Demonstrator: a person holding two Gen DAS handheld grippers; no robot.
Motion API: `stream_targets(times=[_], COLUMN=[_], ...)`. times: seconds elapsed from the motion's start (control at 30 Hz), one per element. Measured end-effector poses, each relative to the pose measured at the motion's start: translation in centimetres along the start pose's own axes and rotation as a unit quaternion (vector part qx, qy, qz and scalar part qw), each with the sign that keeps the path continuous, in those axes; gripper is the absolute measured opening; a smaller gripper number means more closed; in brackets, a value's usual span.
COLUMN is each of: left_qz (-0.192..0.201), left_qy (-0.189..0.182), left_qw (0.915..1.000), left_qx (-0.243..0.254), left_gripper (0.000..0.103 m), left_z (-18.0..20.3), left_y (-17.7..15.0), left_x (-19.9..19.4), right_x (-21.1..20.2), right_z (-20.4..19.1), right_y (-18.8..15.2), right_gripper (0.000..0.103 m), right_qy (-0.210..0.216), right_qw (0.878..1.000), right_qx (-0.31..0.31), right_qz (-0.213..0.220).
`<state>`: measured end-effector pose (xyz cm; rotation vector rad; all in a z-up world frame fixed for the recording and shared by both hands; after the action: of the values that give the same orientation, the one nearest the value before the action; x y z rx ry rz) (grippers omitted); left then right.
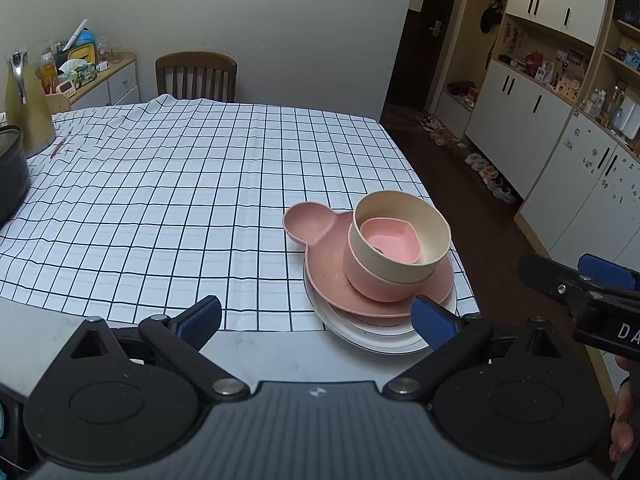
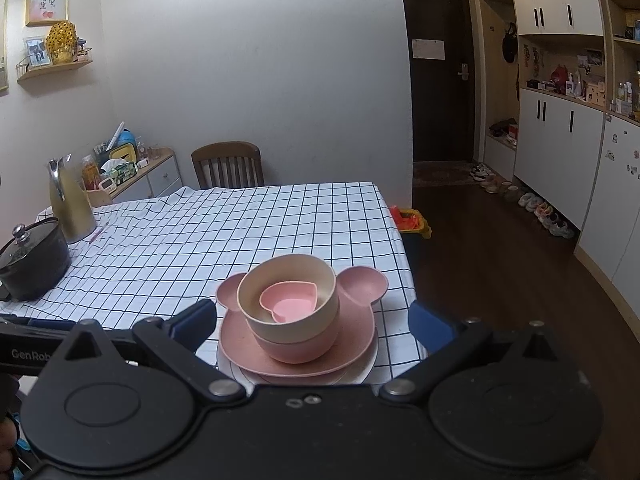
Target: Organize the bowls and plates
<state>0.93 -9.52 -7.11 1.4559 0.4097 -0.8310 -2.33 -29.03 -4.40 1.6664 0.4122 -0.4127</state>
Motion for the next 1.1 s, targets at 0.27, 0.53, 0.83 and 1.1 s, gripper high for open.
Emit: stream_targets(times=[0.27, 0.53, 0.83, 1.1], left_qz=[0.004, 0.01, 0.008, 0.007], left_qy=[-0.007, -0.004, -0.015, -0.017], left_qw=[1.0, 0.9999, 0.9999, 0.9998], left_qx=[0.0, 0.001, 0.002, 0.0], left_gripper=[0.101, 0.101, 0.101, 0.101], left_z=[-0.08, -0.45, -0.32, -0.32], left_y=[-0.12, -0.05, -0.26, -0.45], left_x=[-0.36, -0.65, -0.86, -1.02], right_x=[-0.13, -0.03, 0.02, -0.04], right_z=[-0.23, -0.68, -0.96, -0.87], right_y=[-0.13, -0.1, 0.02, 0.05], right_gripper=[0.101, 0.101, 0.101, 0.101], right_qy=[0.0, 0.002, 0.002, 0.001], right_qw=[1.0, 1.0, 1.0, 1.0], right_qx=[-0.004, -0.004, -0.004, -0.001], right_qz=[-0.002, -0.004, -0.003, -0.004])
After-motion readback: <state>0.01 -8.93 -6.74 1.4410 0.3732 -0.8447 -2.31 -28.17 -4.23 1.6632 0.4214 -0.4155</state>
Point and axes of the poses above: each gripper's, at about its wrist camera, not at the fingertips, and x roughly the way its jaws point, z to its right, y to its top, the point moved 10 cm from there along x, roughly the way its jaws point, and after that the axes turned 2 degrees about y, right-handed, at the moved point
